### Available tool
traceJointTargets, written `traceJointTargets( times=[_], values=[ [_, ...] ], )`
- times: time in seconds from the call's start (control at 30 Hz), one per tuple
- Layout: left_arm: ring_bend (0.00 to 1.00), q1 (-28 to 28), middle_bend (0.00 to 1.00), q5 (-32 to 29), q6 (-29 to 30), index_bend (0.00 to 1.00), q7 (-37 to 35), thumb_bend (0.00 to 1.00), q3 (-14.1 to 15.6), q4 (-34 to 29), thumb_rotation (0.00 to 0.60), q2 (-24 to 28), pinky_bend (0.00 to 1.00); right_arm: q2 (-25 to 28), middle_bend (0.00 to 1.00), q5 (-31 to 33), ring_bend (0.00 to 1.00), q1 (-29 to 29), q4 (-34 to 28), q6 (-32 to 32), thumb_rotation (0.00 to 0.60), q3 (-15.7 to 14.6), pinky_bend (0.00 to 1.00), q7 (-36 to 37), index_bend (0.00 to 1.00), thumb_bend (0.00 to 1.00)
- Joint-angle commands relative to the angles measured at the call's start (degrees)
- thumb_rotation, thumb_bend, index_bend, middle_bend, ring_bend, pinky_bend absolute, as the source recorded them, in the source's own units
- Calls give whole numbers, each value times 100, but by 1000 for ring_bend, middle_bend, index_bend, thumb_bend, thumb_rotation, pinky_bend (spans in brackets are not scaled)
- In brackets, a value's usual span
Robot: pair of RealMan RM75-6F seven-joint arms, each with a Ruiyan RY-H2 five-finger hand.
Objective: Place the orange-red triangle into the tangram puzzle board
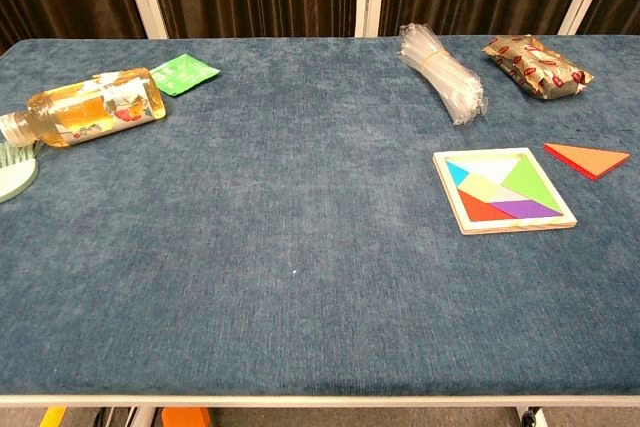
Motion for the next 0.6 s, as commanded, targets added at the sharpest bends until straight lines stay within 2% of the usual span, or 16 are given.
traceJointTargets(
  times=[0.03,0.3,0.6],
  values=[
    [51,15,104,0,15,185,-32,0,6,26,600,10,138,-87,0,179,0,357,-19,-498,600,95,0,-160,0,210],
    [51,-5,104,1,-88,185,-130,0,47,45,600,54,137,-345,0,760,0,917,-111,-1311,600,286,0,-539,0,119],
    [51,-18,104,-50,-155,185,-221,0,42,95,600,57,138,-675,0,1358,0,1234,-135,-1743,600,346,0,-815,41,110]
  ],
)
